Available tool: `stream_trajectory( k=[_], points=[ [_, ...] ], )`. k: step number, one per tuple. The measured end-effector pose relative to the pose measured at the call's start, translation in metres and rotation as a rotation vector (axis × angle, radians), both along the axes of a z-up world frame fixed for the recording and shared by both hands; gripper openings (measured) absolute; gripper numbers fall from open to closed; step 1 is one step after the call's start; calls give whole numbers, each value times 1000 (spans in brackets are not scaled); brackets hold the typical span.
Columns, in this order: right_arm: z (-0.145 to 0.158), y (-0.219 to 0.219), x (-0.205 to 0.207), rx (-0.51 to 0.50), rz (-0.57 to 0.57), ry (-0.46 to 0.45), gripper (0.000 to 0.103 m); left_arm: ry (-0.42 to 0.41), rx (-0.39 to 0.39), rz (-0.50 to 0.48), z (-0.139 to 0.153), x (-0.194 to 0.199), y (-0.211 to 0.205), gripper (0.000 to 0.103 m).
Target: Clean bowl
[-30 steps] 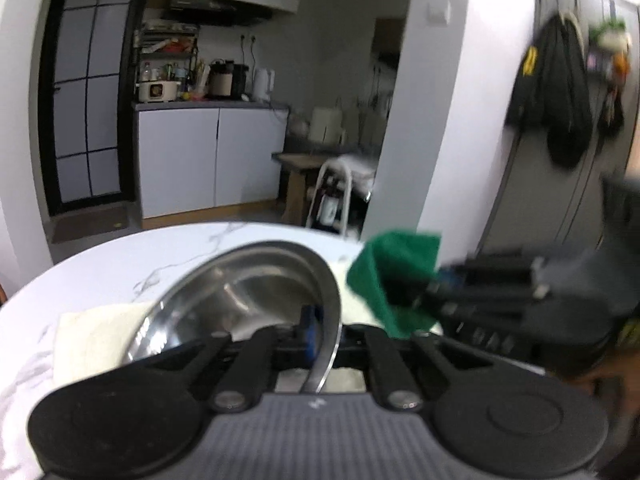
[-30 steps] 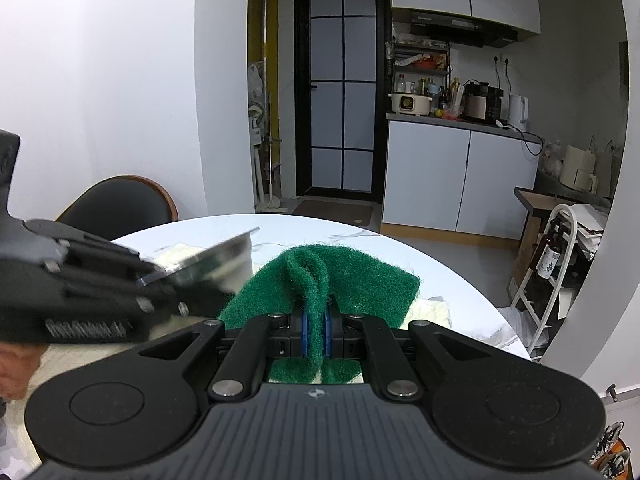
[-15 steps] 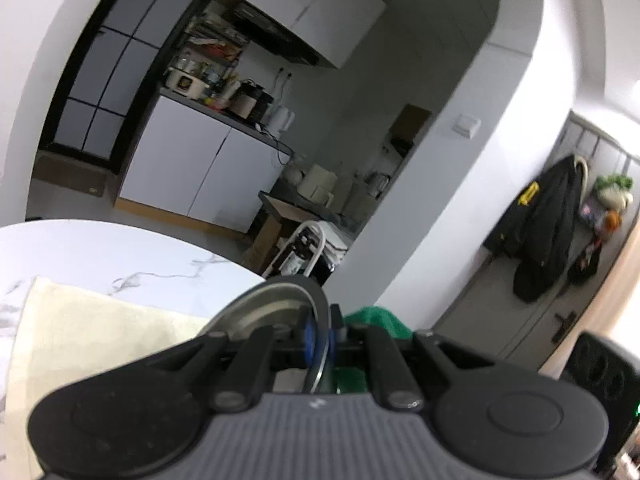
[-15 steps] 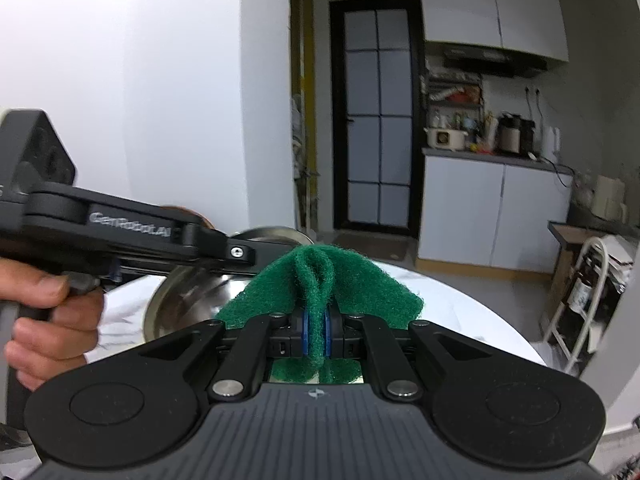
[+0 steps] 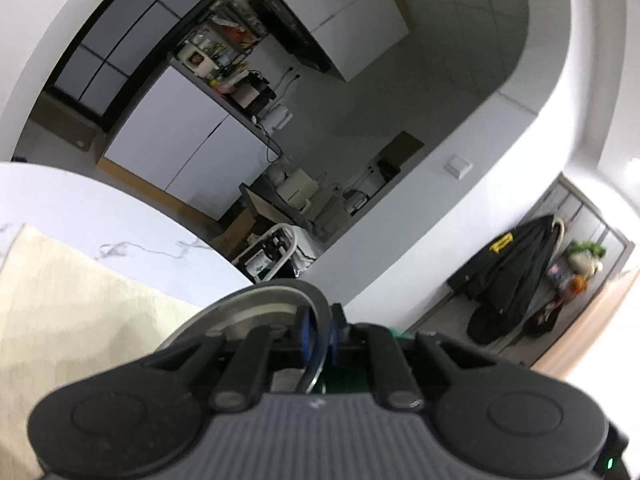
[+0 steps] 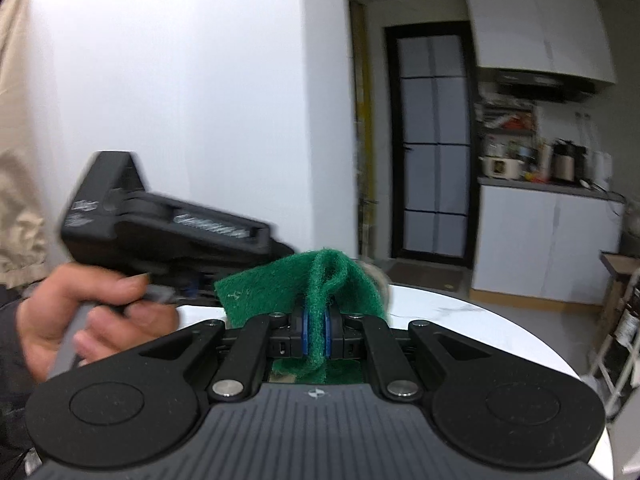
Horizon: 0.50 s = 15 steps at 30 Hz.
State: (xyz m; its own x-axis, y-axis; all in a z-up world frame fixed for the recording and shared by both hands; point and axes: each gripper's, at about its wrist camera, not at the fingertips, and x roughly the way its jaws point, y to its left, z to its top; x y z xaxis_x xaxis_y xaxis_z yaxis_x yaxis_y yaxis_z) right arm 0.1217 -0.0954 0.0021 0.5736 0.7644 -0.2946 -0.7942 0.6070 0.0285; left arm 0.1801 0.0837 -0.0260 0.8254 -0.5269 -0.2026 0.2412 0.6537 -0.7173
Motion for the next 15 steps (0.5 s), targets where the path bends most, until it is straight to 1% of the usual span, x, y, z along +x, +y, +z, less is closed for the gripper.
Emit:
stream_trajectory(
  k=[3, 4, 5, 8, 9, 10, 11, 13, 15],
  points=[
    [-1, 2, 0, -14, 18, 2, 8, -10, -16, 5, 0, -2, 2, 9],
    [-2, 2, 0, -12, 40, 11, 8, -18, -27, 3, 0, -3, 3, 8],
    [-3, 2, 0, -13, 51, 16, 8, -37, -48, -9, 0, -4, 4, 5],
    [-7, 6, 3, -55, 60, 28, 8, -104, -110, -90, 3, -7, 2, 4],
    [-9, 7, 3, -64, 65, 27, 8, -122, -120, -110, 5, -8, 1, 4],
    [-10, 8, 2, -72, 70, 25, 8, -136, -106, -117, 7, -9, -2, 5],
    [-10, 8, 2, -74, 71, 23, 8, -141, -72, -108, 11, -11, -6, 4],
    [-10, 9, 4, -82, 57, 28, 8, -112, -24, -77, 11, -9, -8, 1],
    [-11, 10, 7, -92, 39, 39, 8, -66, -7, -32, 3, -5, -2, 1]
  ],
)
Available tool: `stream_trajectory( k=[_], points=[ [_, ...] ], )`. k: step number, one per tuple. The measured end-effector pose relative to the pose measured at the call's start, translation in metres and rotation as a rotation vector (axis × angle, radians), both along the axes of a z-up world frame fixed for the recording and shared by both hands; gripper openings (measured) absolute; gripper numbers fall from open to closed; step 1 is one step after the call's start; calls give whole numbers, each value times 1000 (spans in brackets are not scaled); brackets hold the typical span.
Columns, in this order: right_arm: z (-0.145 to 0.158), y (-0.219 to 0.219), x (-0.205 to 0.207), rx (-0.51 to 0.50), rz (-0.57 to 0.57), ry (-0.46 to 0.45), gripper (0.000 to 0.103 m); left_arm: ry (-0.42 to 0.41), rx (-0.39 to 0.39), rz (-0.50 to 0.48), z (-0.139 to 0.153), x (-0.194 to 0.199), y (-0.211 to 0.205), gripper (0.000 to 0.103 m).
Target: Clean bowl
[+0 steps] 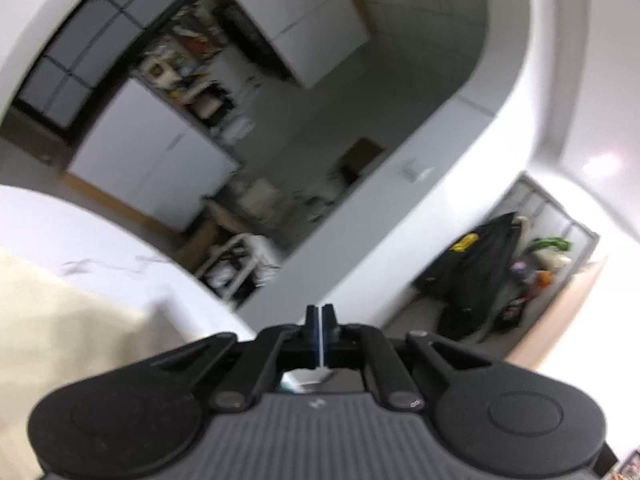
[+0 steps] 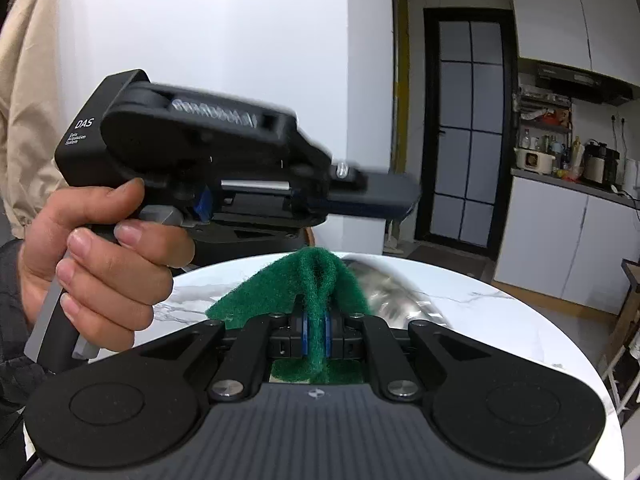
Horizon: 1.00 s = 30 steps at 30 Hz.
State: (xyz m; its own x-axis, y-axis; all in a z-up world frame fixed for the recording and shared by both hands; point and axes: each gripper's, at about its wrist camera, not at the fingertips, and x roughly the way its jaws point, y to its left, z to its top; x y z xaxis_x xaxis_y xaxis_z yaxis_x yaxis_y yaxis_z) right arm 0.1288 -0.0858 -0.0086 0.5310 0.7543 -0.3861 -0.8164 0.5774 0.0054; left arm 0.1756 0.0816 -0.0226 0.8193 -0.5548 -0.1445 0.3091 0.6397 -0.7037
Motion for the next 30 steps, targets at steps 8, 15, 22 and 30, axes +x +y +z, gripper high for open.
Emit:
stream_trajectory(
  k=[8, 15, 22, 30],
  points=[
    [-4, -3, 17, -20, -60, 53, 8, 12, 172, 38, 5, -4, -4, 23],
    [-15, -2, 21, -90, -70, 99, 8, 2, 307, 53, 15, -6, -16, 42],
    [-26, -7, 29, -141, -95, 161, 8, -24, 594, 41, 11, -16, -44, 53],
    [-36, -20, 36, -199, -142, 197, 8, -42, 779, -41, 4, -18, -74, 53]
  ],
)
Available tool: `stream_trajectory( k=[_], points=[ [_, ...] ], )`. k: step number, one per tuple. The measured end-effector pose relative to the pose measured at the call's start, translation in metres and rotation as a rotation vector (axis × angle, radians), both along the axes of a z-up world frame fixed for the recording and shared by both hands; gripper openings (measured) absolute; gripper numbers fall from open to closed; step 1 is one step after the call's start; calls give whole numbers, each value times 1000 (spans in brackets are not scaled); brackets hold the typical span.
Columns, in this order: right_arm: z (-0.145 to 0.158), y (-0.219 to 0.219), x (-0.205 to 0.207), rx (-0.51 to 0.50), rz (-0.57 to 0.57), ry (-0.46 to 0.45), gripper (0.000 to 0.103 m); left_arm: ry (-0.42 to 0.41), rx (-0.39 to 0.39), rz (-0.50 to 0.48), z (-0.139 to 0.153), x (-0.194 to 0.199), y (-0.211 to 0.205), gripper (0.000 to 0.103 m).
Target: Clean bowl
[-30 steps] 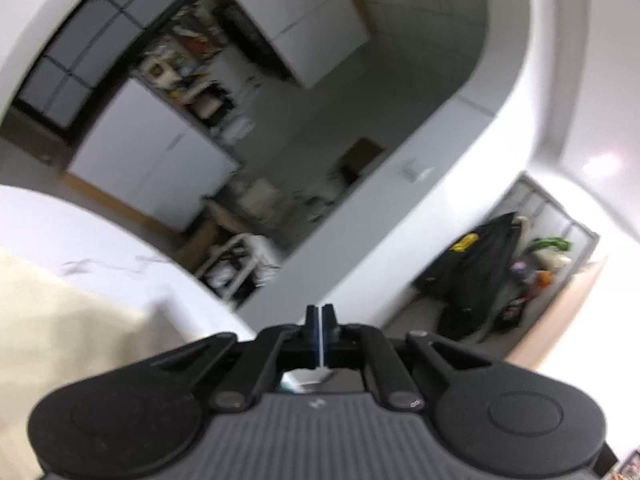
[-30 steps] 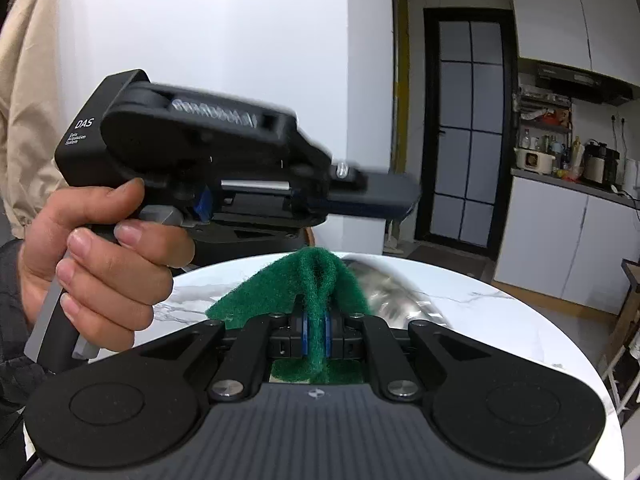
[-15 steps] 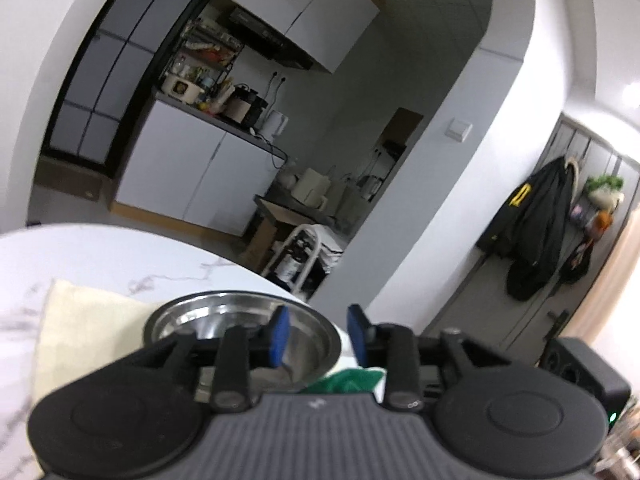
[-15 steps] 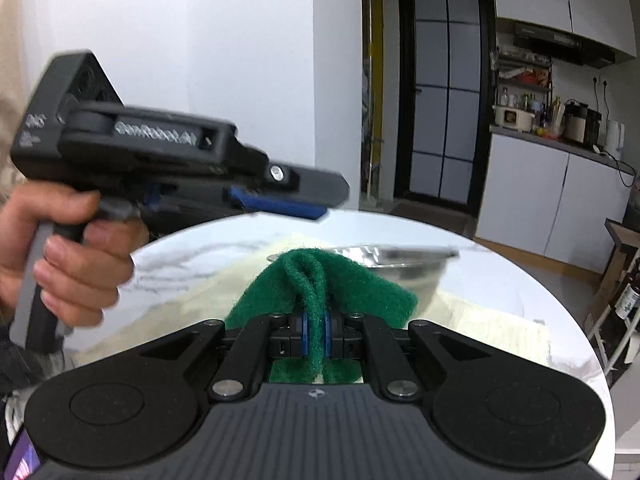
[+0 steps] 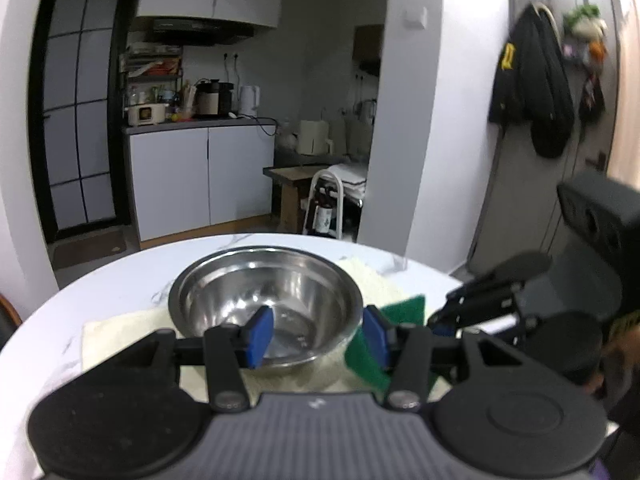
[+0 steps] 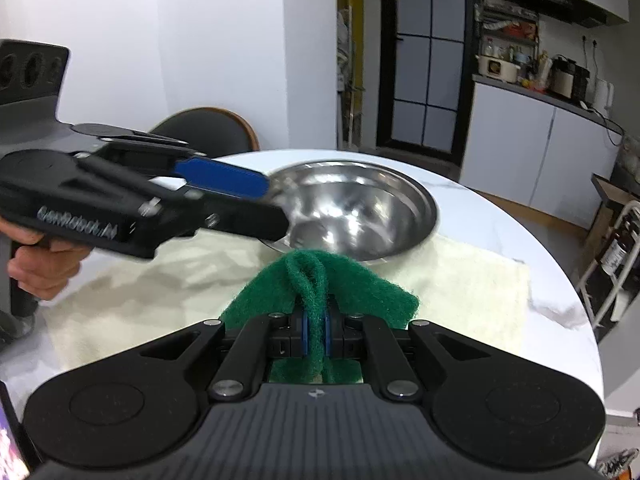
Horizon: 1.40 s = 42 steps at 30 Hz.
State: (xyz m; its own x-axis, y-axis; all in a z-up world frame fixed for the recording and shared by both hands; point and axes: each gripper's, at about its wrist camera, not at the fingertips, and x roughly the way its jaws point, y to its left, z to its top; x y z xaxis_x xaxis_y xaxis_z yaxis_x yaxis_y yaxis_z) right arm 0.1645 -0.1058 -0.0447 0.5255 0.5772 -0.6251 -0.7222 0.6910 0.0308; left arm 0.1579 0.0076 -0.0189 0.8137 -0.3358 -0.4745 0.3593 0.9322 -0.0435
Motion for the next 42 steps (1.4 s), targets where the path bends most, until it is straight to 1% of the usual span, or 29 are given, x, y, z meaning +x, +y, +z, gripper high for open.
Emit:
stream_trajectory(
  k=[2, 4, 7, 11, 15, 19, 22, 25, 27, 28, 29, 31, 34, 35, 37, 40, 42],
  points=[
    [-1, -4, 3, -4, -20, 5, 8, 1, 40, -9, -2, 1, -7, 53],
    [-3, -7, 7, -10, -33, 6, 8, -4, 105, -19, -5, 3, -15, 55],
    [-4, -12, 18, -15, -41, 3, 8, -6, 171, -31, -12, 6, -23, 56],
    [-6, -20, 22, -19, -46, 1, 8, -10, 296, -75, -26, 13, -43, 57],
    [-8, -28, 23, -24, -47, -1, 8, -27, 376, -57, -37, 17, -52, 56],
    [-8, -36, 25, -22, -52, -3, 8, -31, 388, -47, -41, 23, -54, 56],
    [-8, -41, 25, -19, -55, -7, 8, -35, 396, -37, -43, 25, -56, 49],
    [-7, -44, 24, -16, -51, -12, 8, -35, 393, -40, -40, 30, -58, 49],
    [-7, -46, 24, -19, -49, -14, 8, -31, 410, -41, -43, 31, -60, 49],
    [-7, -47, 24, -20, -49, -14, 8, -28, 416, -42, -44, 32, -61, 44],
    [-8, -49, 24, -20, -49, -14, 8, -24, 418, -43, -45, 35, -61, 34],
    [-7, -50, 24, -14, -46, -11, 8, -16, 409, -45, -46, 37, -61, 25],
    [-4, -52, 21, -2, -38, -14, 8, 18, 367, -56, -47, 43, -58, 16],
    [-3, -52, 21, -3, -36, -16, 8, 26, 355, -56, -47, 44, -56, 15],
    [-3, -52, 20, -4, -32, -19, 8, 42, 325, -50, -46, 44, -54, 10],
    [-3, -55, 21, -3, -39, -20, 8, 65, 242, -42, -39, 44, -47, 7],
    [-2, -57, 21, 3, -48, -23, 8, 75, 162, -27, -30, 43, -38, 7]
  ],
)
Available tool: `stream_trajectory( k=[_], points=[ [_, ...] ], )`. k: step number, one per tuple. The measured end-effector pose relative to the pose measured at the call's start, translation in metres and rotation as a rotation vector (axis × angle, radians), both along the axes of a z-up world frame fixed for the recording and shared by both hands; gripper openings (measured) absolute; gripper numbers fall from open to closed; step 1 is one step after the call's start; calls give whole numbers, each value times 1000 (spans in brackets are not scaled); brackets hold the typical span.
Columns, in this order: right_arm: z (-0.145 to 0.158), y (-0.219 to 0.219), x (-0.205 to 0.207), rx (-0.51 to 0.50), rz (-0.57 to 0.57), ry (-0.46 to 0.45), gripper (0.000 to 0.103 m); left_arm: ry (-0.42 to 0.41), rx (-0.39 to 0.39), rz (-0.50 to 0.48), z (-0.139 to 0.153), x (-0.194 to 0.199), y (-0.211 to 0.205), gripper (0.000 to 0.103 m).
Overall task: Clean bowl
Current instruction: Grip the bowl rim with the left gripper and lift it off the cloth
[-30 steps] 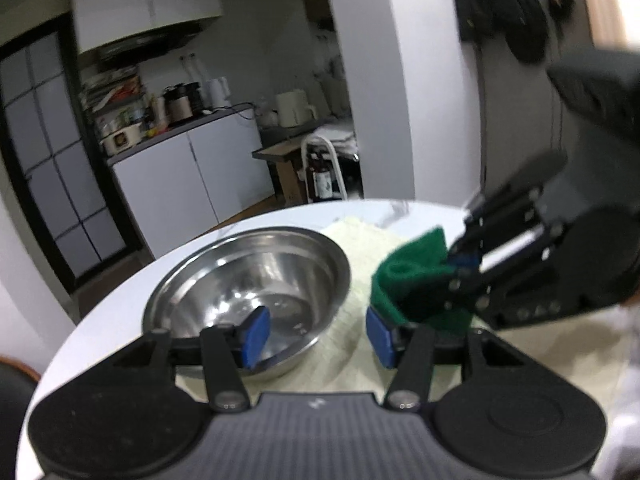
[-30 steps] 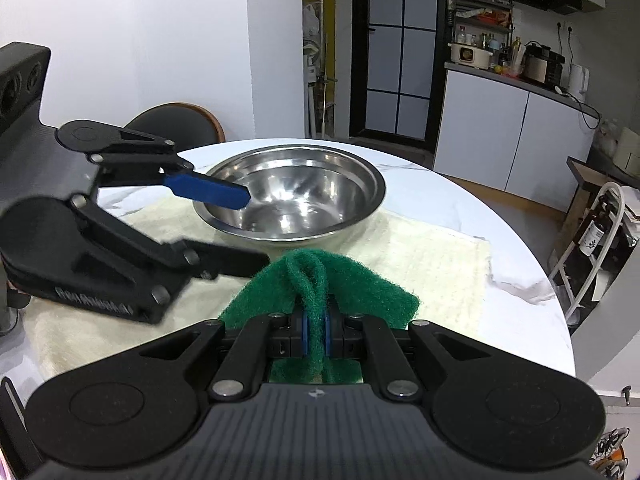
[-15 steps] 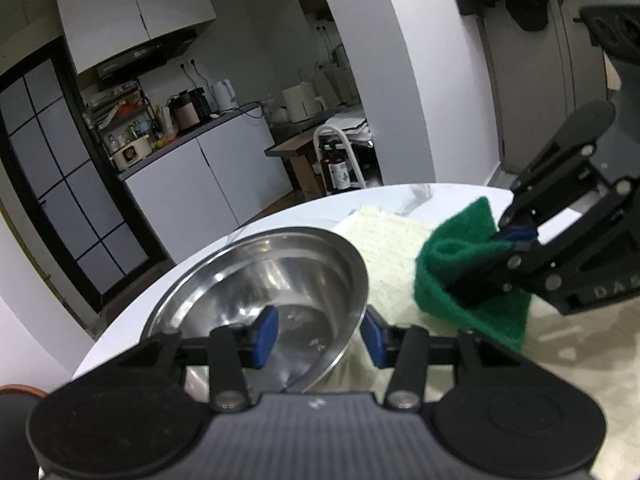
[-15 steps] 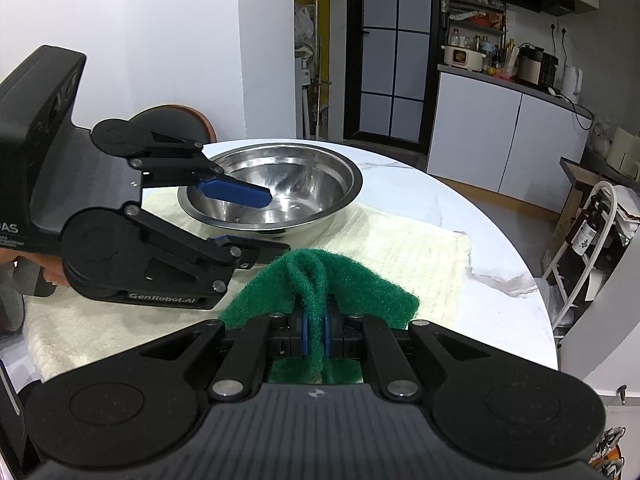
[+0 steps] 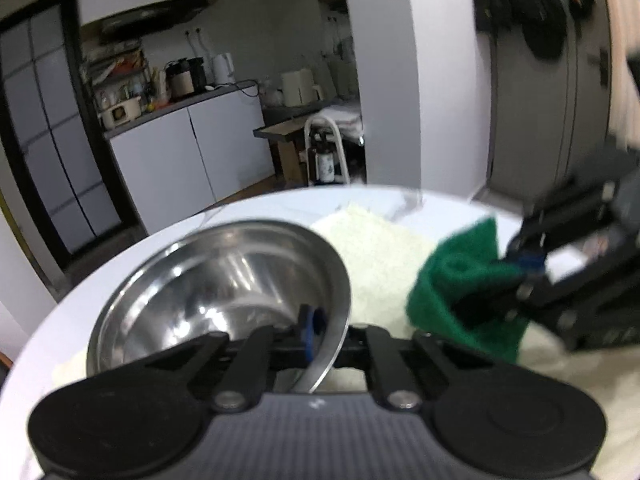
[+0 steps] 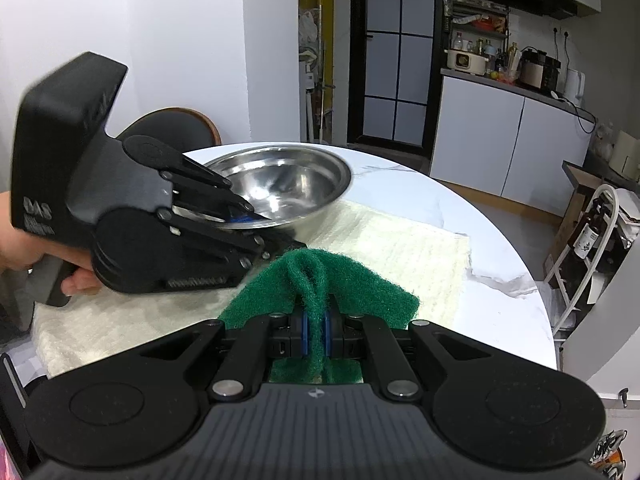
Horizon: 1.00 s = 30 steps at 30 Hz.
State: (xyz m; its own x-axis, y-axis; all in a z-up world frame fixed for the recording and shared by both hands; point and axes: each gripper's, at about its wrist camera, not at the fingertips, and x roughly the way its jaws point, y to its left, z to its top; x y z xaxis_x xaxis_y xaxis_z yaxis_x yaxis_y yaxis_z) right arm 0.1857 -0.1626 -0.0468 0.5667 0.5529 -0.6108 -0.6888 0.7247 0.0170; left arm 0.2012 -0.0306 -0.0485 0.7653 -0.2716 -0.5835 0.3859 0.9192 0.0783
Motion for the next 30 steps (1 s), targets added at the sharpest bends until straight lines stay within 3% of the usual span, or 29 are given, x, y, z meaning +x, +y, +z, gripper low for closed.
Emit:
stream_trajectory(
  k=[11, 20, 24, 30],
  points=[
    [18, 5, -16, 100, 68, -73, 8, 57, -467, 39, 30, -6, 54, 5],
    [39, -2, -24, 288, 160, -32, 8, 45, -654, 28, 37, -20, 79, 5],
    [47, -7, -31, 361, 210, -39, 8, 72, -783, 3, 34, -18, 89, 5],
    [51, 5, -45, 369, 307, -64, 8, 77, -958, -91, 33, -25, 102, 5]
  ],
)
